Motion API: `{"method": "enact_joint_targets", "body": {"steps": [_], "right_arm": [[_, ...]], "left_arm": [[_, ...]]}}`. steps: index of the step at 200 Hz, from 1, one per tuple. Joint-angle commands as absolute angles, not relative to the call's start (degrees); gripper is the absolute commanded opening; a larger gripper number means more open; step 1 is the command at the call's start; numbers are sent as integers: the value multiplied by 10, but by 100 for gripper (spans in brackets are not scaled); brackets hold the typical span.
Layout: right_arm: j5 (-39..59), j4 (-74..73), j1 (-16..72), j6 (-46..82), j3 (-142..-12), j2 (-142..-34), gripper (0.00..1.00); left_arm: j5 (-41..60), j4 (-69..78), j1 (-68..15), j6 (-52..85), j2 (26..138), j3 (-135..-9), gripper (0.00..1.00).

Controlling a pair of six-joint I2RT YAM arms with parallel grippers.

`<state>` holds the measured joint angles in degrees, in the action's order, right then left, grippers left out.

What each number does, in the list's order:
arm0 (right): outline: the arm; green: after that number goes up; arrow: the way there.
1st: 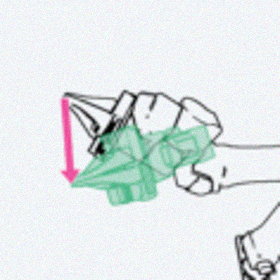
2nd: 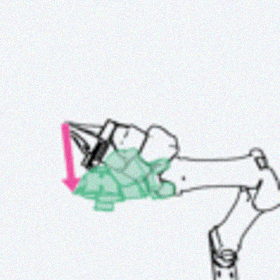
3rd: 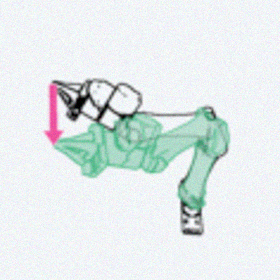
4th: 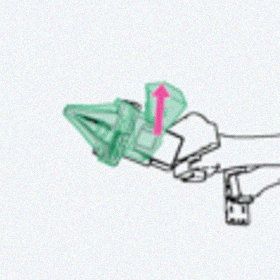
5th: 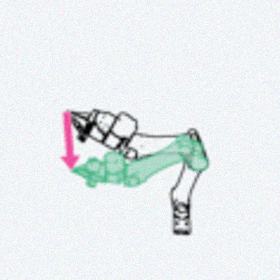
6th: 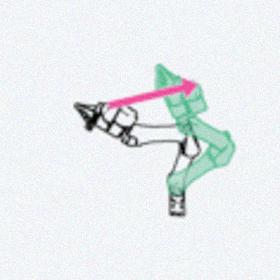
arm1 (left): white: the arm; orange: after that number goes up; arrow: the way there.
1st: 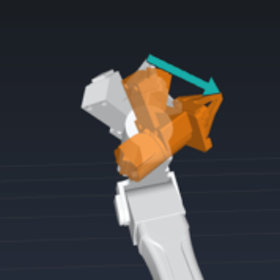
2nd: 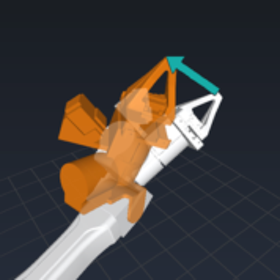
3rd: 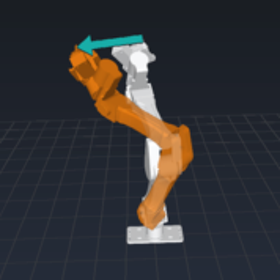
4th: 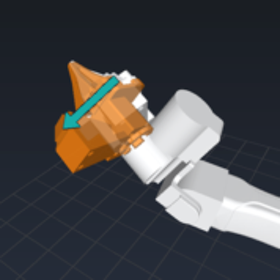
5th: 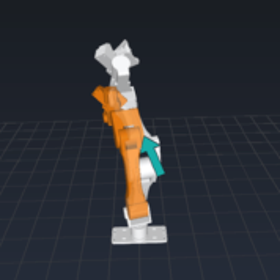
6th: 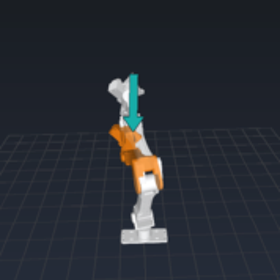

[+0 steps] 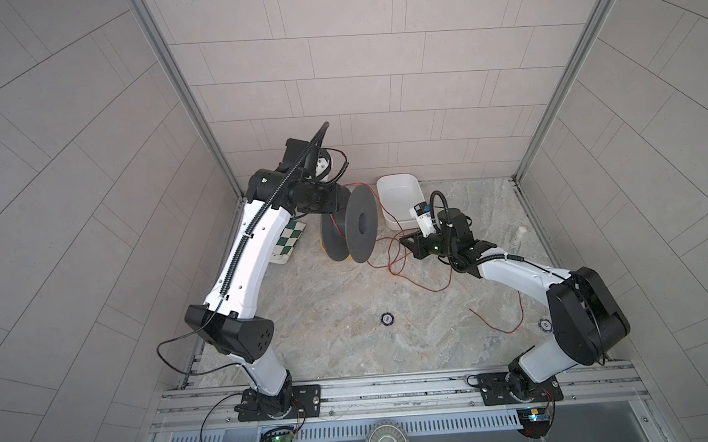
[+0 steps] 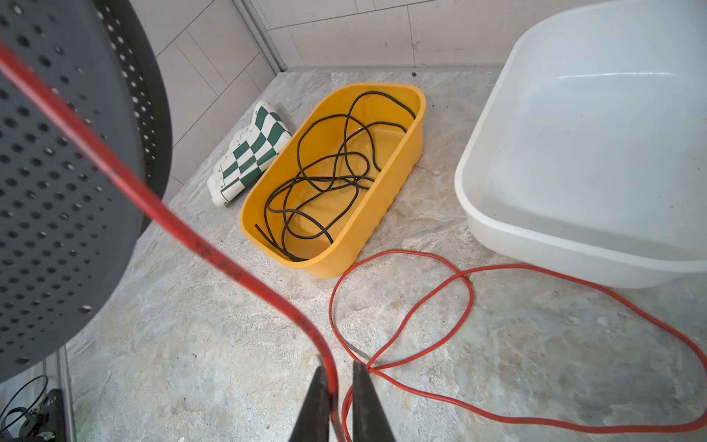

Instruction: Wrap the cables

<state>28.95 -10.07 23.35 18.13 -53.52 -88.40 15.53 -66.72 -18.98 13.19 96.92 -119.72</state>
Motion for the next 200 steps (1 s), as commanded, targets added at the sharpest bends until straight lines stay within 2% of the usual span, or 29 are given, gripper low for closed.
{"method": "enact_joint_targets", "body": {"steps": [1, 17, 34, 45, 124, 181, 200], "right_arm": [[297, -118, 235, 181, -545, -886, 12], [304, -124, 235, 186, -551, -895, 14], [316, -129, 234, 188, -560, -903, 27], [311, -130, 234, 191, -562, -904, 29], [333, -194, 235, 239, -546, -942, 0], [235, -63, 238, 196, -572, -934, 0], [202, 0, 255, 176, -595, -936, 0]], "left_arm": [[188, -643, -183, 148, 936, -1224, 0], [198, -641, -181, 152, 932, -1225, 0], [202, -642, -179, 153, 929, -1229, 0], [199, -645, -177, 154, 929, -1234, 0], [230, -621, -160, 181, 922, -1242, 0], [271, -528, -133, 258, 906, -1186, 0], [249, -504, -126, 296, 910, -1174, 0]]}}
